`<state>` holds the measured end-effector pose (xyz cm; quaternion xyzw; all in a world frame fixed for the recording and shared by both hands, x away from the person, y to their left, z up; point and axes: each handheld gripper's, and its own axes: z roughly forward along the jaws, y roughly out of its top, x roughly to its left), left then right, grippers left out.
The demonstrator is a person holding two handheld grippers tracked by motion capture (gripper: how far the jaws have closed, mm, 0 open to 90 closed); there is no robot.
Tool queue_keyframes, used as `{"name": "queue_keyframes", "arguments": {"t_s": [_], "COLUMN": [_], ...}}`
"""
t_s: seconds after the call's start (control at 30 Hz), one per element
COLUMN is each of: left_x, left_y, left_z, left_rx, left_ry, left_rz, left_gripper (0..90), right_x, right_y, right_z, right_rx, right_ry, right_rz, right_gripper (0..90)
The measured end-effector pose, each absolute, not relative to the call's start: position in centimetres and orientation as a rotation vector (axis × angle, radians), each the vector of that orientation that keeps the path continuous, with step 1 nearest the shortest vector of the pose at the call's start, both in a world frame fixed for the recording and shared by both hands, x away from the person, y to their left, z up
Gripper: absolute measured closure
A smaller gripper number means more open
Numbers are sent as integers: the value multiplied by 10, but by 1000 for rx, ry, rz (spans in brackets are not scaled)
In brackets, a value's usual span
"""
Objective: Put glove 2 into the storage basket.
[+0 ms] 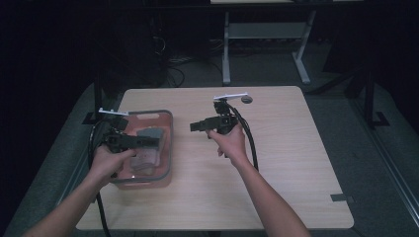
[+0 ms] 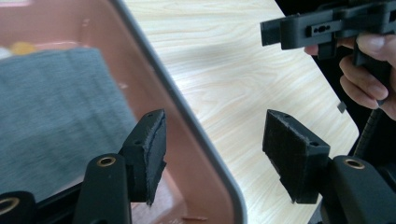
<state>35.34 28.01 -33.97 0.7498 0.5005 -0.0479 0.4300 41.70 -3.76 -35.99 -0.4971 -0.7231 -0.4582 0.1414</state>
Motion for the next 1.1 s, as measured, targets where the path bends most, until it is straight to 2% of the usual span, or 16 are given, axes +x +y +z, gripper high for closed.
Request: {"name": "queue_keyframes", "arguments": {"t_s": [1.1], "left_x": [359], "left_y": [194], "left_z": [-344], "left_rx": [1891], "left_ry": [1124], "left_rz": [-200], "left_gripper": [300], "right_x": [397], "right_y": [-134], "right_z": [-368], "right_rx": [-1563], "right_ry": [-1990], "right_rz": [-1377], "right_gripper": [478]}}
